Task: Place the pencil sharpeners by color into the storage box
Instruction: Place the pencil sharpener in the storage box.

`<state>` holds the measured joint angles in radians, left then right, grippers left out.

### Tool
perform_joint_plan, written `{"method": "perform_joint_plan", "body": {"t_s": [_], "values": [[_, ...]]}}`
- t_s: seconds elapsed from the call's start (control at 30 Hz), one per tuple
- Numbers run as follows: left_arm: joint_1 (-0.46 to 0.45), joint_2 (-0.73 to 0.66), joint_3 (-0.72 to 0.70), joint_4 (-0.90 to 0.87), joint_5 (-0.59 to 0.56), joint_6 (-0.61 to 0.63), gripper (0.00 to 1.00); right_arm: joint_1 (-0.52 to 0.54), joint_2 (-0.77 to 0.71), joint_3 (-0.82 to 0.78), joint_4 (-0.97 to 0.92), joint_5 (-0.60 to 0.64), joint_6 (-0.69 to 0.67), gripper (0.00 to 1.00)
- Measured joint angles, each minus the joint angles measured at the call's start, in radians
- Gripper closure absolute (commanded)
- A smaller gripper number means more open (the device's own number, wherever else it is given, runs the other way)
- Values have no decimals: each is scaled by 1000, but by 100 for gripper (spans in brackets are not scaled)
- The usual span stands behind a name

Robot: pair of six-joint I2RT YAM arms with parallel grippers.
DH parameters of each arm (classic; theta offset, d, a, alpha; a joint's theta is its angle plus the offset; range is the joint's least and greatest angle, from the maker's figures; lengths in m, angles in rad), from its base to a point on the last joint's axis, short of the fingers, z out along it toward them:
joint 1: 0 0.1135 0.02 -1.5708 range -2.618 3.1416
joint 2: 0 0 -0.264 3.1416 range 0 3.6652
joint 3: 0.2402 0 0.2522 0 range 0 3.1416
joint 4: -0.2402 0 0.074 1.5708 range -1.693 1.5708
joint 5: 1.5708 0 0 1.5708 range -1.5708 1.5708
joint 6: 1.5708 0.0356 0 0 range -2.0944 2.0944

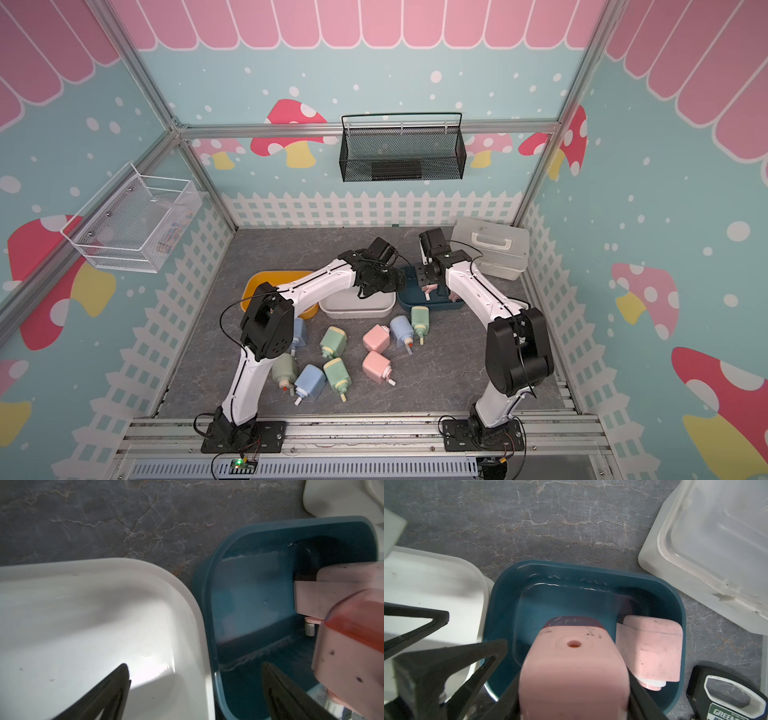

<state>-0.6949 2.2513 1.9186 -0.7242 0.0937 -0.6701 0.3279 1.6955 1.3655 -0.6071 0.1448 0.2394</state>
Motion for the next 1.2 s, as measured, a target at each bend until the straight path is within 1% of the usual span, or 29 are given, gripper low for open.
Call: {"method": "perform_joint_plan", "body": {"t_s": [0.2,0.43,0.6,0.87,1.0,1.2], "values": [[2,12,10,-2,0,-5,1,0,81,48,-41,52,0,88],[2,27,29,-1,-3,-24,1,0,177,128,-115,89,5,86],[2,36,29,-1,-4,-38,1,0,230,164,-145,119,20,83],[2,43,29,-1,-11,-47,1,0,280,175,-161,144,42,80],[3,43,29,-1,-19,-52,1,0,296,181,-165,161,47,74],[6,43,24,0,-26,-58,1,0,316,187,-163,191,51,70]]}}
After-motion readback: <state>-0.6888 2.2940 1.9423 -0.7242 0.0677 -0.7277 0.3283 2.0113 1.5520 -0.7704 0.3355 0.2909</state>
